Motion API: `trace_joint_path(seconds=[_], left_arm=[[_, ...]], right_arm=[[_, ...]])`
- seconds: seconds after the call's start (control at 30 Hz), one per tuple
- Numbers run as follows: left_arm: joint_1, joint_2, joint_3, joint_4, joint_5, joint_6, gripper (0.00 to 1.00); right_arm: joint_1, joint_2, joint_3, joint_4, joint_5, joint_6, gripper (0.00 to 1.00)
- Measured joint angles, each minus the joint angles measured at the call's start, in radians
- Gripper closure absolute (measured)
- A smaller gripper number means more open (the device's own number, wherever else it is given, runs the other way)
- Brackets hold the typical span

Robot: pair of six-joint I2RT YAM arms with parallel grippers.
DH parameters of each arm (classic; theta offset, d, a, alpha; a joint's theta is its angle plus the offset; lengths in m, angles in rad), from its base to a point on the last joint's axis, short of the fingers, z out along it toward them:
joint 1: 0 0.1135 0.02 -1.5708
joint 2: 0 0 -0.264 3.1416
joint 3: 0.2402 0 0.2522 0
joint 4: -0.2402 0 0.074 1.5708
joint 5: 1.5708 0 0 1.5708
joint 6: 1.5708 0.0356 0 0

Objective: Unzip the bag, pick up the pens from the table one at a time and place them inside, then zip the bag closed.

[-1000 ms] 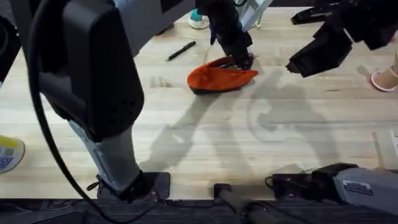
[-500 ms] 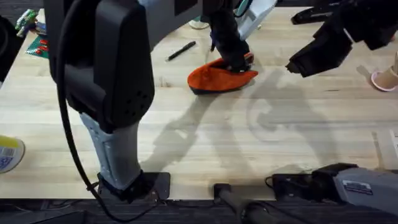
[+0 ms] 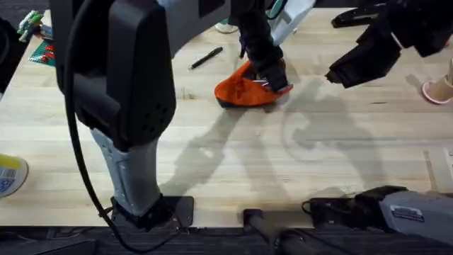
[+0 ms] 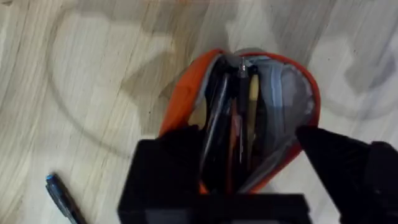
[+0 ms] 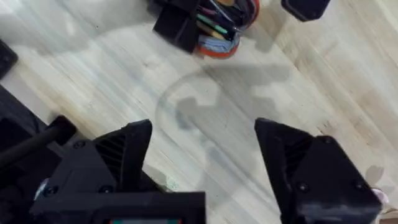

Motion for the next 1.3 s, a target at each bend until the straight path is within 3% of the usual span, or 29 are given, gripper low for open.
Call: trace_joint_path(seconds=[0.1,0.6,0.9,1.03,1.3], left_arm=[[0.0,0.0,0.001,0.0,0.0,-0.003,0.008],[0.0,-0.003,0.006,-0.004,-0.002,-0.003,0.006],[0.006,-0.153,0.008,-0.026,-0.048,-0.003,0.006],[0.03,-0.223,0.011,-0.051,-0.056,-0.003,0.006],[0.125,-0.275,0.014,-0.107,-0.108,-0.003,0.006]], right_arm=[[0.0,0.0,0.0,0.0,0.0,0.0,0.006],[0.0,0.0,0.0,0.0,0.0,0.0,0.005],[0.0,0.0,0.0,0.0,0.0,0.0,0.005],[0.0,0.0,0.0,0.0,0.0,0.0,0.005],[0.0,0.0,0.0,0.0,0.0,0.0,0.006]])
